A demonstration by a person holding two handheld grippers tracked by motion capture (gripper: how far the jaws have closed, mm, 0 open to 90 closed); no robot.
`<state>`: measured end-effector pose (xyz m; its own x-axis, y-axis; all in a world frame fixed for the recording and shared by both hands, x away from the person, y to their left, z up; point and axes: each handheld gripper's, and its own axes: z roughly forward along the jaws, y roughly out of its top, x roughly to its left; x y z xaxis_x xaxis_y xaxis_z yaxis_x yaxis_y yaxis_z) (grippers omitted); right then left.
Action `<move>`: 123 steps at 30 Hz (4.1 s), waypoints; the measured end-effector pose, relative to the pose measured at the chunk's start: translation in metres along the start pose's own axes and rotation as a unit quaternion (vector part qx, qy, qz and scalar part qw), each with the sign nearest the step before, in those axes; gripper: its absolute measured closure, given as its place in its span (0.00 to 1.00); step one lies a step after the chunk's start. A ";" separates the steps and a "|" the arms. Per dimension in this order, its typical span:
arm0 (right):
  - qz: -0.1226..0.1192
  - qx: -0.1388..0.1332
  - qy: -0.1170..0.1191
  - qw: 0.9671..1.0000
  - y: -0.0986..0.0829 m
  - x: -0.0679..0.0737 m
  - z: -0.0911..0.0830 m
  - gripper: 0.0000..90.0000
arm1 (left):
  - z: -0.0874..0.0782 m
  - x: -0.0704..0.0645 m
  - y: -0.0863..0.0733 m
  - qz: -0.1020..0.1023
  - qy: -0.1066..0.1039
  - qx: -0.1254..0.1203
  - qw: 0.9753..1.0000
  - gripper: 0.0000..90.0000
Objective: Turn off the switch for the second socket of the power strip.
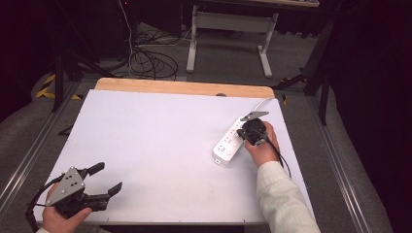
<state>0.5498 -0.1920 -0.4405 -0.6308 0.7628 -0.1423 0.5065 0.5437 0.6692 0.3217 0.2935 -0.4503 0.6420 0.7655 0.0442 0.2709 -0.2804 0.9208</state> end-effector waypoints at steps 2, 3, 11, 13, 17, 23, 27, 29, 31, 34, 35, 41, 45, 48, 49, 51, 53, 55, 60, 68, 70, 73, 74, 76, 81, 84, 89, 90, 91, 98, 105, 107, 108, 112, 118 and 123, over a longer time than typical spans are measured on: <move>0.000 -0.017 0.002 1.000 0.003 0.001 -0.005 1.00 | 0.000 0.000 0.000 -0.001 0.000 0.000 1.000 0.19; 0.001 -0.023 0.006 1.000 0.004 0.001 -0.008 1.00 | 0.000 0.000 0.000 -0.002 0.000 0.000 1.000 0.19; 0.001 -0.048 0.018 0.999 0.009 0.005 -0.023 1.00 | 0.000 0.000 0.000 -0.003 0.001 -0.001 1.000 0.19; 0.003 -0.054 0.018 0.998 0.009 0.005 -0.027 1.00 | 0.000 0.000 0.000 -0.003 0.000 -0.001 1.000 0.19; 0.004 -0.065 0.016 0.998 0.007 0.004 -0.038 1.00 | 0.000 0.000 0.000 -0.004 0.000 -0.001 1.000 0.19; 0.003 -0.088 0.023 0.996 0.006 0.006 -0.053 1.00 | 0.000 0.000 0.000 -0.002 0.001 0.000 1.000 0.19; 0.003 -0.092 0.033 0.995 0.005 0.006 -0.058 1.00 | 0.000 -0.001 0.000 -0.004 0.002 0.000 1.000 0.19; 0.005 -0.097 0.037 0.995 0.003 0.005 -0.060 1.00 | 0.000 0.000 0.000 -0.005 0.002 -0.001 1.000 0.19; 0.007 -0.102 0.043 0.994 0.002 0.005 -0.064 1.00 | 0.000 0.000 -0.001 -0.005 0.002 -0.001 1.000 0.19; 0.003 -0.102 0.046 0.994 0.002 0.007 -0.067 1.00 | 0.000 0.000 -0.001 -0.005 0.002 0.000 1.000 0.19; 0.000 -0.105 0.046 0.993 0.002 0.008 -0.068 1.00 | 0.000 0.000 -0.001 -0.005 0.002 -0.001 1.000 0.19; -0.007 -0.109 0.052 0.993 0.000 0.010 -0.074 1.00 | 0.000 0.000 -0.001 -0.004 0.002 -0.002 1.000 0.19; -0.008 -0.120 0.055 0.991 -0.003 0.010 -0.082 1.00 | -0.001 -0.001 -0.001 -0.007 0.003 -0.003 1.000 0.19; -0.012 -0.127 0.065 0.990 -0.007 0.013 -0.096 0.95 | -0.002 -0.001 -0.001 -0.008 0.003 -0.004 1.000 0.18; -0.011 -0.130 0.069 0.989 -0.009 0.013 -0.099 0.91 | -0.001 -0.001 -0.001 -0.009 0.004 -0.004 1.000 0.18; -0.011 -0.137 0.072 0.988 -0.012 0.015 -0.105 0.87 | -0.001 0.000 -0.001 -0.003 0.005 -0.002 1.000 0.17; -0.010 -0.147 0.073 0.986 -0.016 0.016 -0.111 0.79 | -0.001 -0.001 0.000 -0.003 0.005 -0.003 1.000 0.17; -0.007 -0.149 0.077 0.986 -0.018 0.017 -0.114 0.72 | -0.001 -0.001 -0.001 -0.006 0.004 -0.004 1.000 0.17; -0.007 -0.164 0.083 0.983 -0.031 0.025 -0.121 0.50 | 0.000 0.000 -0.001 -0.010 -0.005 -0.005 1.000 0.15; -0.001 -0.175 0.097 0.980 -0.052 0.035 -0.128 0.33 | -0.003 0.001 -0.002 -0.034 -0.032 -0.015 0.999 0.14; 0.005 -0.178 0.103 0.978 -0.060 0.038 -0.128 0.30 | -0.003 0.001 -0.002 -0.030 -0.032 -0.016 0.999 0.11; 0.018 -0.189 0.114 0.975 -0.067 0.041 -0.128 0.28 | -0.004 0.001 -0.003 -0.016 -0.035 -0.013 0.999 0.08; 0.021 -0.192 0.119 0.974 -0.070 0.041 -0.128 0.27 | -0.004 0.001 -0.003 -0.011 -0.033 -0.014 0.999 0.08; 0.022 -0.192 0.135 0.972 -0.075 0.043 -0.125 0.25 | -0.004 0.000 -0.003 -0.010 -0.033 -0.015 0.999 0.08; 0.032 -0.189 0.167 0.967 -0.089 0.046 -0.118 0.24 | -0.004 0.000 -0.004 -0.009 -0.033 -0.012 0.999 0.07; 0.031 -0.189 0.167 0.967 -0.095 0.049 -0.114 0.23 | -0.004 0.000 -0.004 -0.011 -0.032 -0.012 0.999 0.07; 0.009 -0.179 0.171 0.969 -0.110 0.056 -0.101 0.17 | -0.004 -0.001 -0.003 -0.009 -0.023 -0.010 1.000 0.07; 0.007 -0.177 0.171 0.969 -0.112 0.057 -0.099 0.17 | -0.004 -0.001 -0.004 -0.009 -0.023 -0.012 1.000 0.07; 0.009 -0.176 0.170 0.970 -0.115 0.059 -0.097 0.17 | -0.004 -0.001 -0.004 -0.009 -0.024 -0.011 1.000 0.07; 0.008 -0.157 0.159 0.975 -0.128 0.067 -0.085 0.14 | -0.004 0.000 -0.005 -0.002 -0.025 -0.013 1.000 0.07; 0.002 -0.145 0.147 0.978 -0.137 0.074 -0.079 0.15 | -0.004 0.001 -0.007 -0.006 -0.023 -0.013 1.000 0.07; -0.006 -0.149 0.133 0.980 -0.138 0.075 -0.079 0.15 | -0.003 0.002 -0.008 -0.004 -0.022 -0.010 1.000 0.07; -0.013 -0.150 0.121 0.981 -0.138 0.076 -0.080 0.15 | -0.003 0.002 -0.008 -0.004 -0.022 -0.009 1.000 0.07; -0.017 -0.157 0.106 0.982 -0.139 0.076 -0.083 0.15 | -0.003 0.003 -0.009 -0.007 -0.019 -0.003 1.000 0.07; -0.024 -0.157 0.078 0.984 -0.140 0.073 -0.084 0.15 | -0.002 0.003 -0.009 -0.007 -0.020 0.002 1.000 0.07; -0.023 -0.161 0.076 0.984 -0.140 0.073 -0.085 0.15 | -0.001 0.004 -0.010 -0.005 -0.015 0.003 1.000 0.07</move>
<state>0.3824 -0.2421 -0.4830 -0.7423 0.6649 -0.0831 0.2780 0.4185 0.8646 0.3205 0.2999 -0.4592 0.6601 0.7508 0.0236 0.2814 -0.2762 0.9190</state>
